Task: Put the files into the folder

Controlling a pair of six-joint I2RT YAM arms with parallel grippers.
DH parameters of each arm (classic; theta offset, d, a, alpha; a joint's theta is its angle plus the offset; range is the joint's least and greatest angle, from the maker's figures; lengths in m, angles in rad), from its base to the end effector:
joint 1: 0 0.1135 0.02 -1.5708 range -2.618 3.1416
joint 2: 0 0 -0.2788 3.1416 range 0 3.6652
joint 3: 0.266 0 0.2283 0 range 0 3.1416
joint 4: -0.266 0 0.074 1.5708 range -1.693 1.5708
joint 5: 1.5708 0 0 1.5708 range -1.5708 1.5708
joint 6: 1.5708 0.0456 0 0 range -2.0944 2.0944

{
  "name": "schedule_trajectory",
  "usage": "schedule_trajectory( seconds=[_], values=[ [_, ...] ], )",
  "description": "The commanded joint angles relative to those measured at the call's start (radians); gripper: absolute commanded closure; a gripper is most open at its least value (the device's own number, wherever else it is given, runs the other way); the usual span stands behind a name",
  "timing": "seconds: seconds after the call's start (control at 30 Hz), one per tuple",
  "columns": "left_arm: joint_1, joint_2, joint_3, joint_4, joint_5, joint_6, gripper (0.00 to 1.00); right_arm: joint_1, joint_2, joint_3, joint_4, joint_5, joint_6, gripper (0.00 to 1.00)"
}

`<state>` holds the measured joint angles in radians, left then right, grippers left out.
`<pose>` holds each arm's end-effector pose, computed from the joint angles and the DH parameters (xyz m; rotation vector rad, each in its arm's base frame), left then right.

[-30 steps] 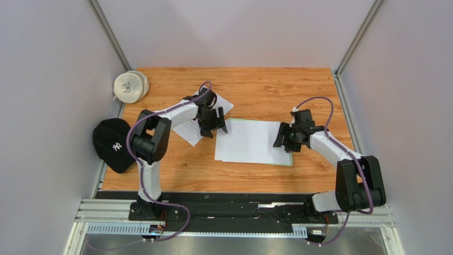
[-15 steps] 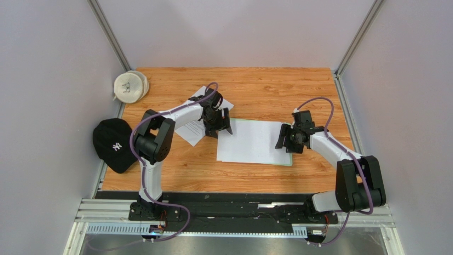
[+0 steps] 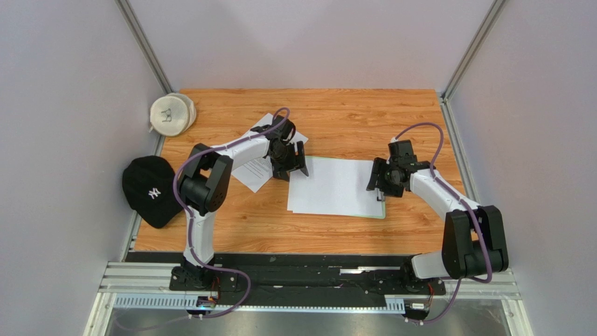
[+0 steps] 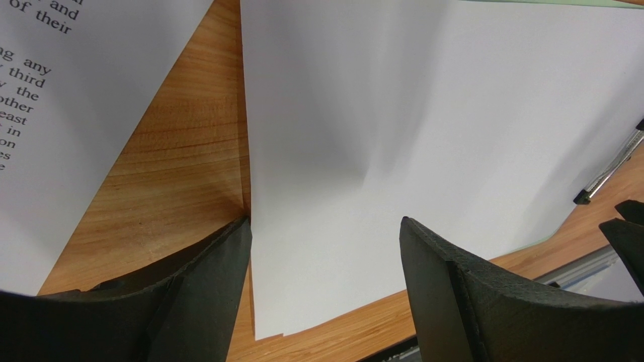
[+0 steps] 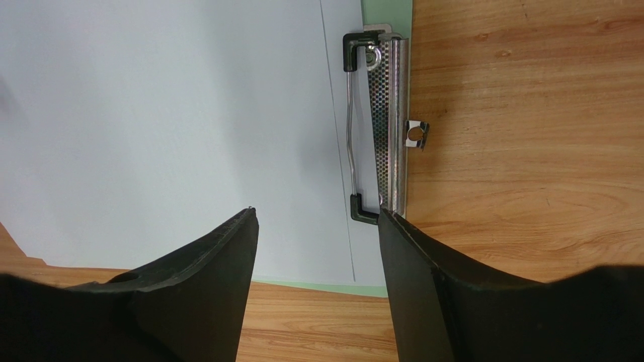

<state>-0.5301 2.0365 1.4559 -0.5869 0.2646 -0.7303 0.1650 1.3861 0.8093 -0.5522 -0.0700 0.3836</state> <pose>0.3465 -0.2169 0.1834 -0.2111 2.8909 -0.6606 0.2335 0.0421 0.2097 0.2758 2.7096 0.2575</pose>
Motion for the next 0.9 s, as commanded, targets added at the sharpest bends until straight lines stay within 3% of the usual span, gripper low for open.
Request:
schedule_trajectory(
  seconds=[0.0,0.37,0.5,0.67,0.87],
  values=[
    [-0.013,0.022,0.046,0.002,0.016,0.011,0.19,-0.004,0.027,0.059,0.021,0.021,-0.017,0.36],
    [-0.024,0.021,0.058,-0.017,0.019,0.015,0.19,-0.002,0.143,0.140,0.025,0.056,-0.029,0.52],
    [-0.025,-0.042,0.050,-0.073,-0.082,0.063,0.15,-0.004,0.160,0.159,0.008,0.068,-0.038,0.60],
    [-0.027,-0.199,0.046,-0.145,-0.221,0.127,0.12,-0.002,0.168,0.166,-0.003,0.114,-0.057,0.54],
    [-0.045,-0.159,0.089,-0.102,-0.079,0.095,0.23,0.005,0.214,0.189,0.003,0.139,-0.063,0.59]
  ],
)
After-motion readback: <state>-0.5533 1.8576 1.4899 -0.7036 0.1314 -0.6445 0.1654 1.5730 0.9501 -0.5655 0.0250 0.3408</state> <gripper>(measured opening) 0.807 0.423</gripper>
